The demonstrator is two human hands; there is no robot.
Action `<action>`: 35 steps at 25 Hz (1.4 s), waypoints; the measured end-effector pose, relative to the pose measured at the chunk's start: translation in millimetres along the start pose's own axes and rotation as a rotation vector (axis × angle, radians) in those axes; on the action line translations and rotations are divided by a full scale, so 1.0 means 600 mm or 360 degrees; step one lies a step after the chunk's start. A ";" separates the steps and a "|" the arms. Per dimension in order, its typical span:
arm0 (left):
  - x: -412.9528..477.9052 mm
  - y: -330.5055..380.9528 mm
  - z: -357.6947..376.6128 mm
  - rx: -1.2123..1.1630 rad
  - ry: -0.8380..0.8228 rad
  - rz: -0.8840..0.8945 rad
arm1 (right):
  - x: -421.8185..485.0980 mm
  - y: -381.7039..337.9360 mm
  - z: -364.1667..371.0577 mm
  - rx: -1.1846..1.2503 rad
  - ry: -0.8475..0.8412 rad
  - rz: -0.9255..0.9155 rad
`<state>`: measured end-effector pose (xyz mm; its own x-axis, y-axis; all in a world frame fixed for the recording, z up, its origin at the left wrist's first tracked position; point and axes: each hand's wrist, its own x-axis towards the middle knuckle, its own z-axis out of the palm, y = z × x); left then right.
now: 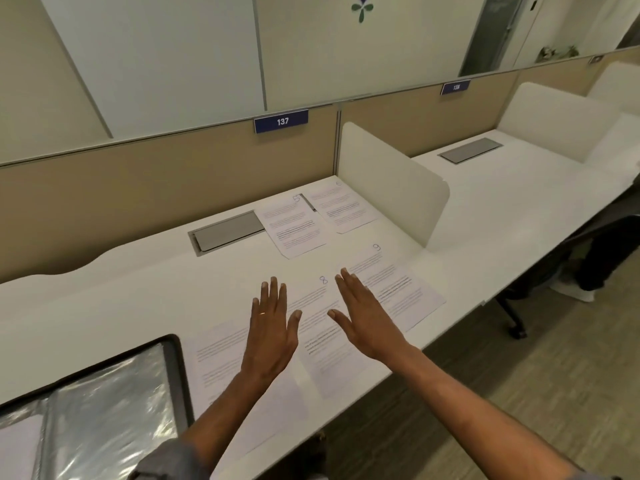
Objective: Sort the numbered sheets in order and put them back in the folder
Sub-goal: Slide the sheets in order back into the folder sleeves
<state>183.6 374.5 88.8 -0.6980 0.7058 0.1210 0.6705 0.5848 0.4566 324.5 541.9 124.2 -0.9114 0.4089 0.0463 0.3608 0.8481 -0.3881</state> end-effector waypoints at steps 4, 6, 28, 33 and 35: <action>0.121 0.010 0.023 0.0008 0.0020 0.0004 | 0.103 0.045 -0.019 0.0019 0.0006 -0.0032; 0.167 0.018 0.029 0.0005 0.0033 0.0014 | 0.145 0.068 -0.023 0.0000 -0.0014 -0.0057; 0.508 -0.005 0.203 0.0281 -0.0034 -0.0471 | 0.599 0.308 0.026 0.0006 -0.0481 -0.0491; 0.548 -0.027 0.246 0.0312 -0.0094 -0.0568 | 0.651 0.334 0.074 0.0040 -0.0564 -0.0536; 0.558 -0.040 0.265 0.0356 -0.0119 -0.0608 | 0.667 0.340 0.097 0.0035 -0.0602 -0.0566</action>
<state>-26.3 660.3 -21.5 -0.8916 0.4445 -0.0868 0.4118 0.8754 0.2533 22.1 859.0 9.7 -0.9862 -0.0569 -0.1556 0.0154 0.9036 -0.4281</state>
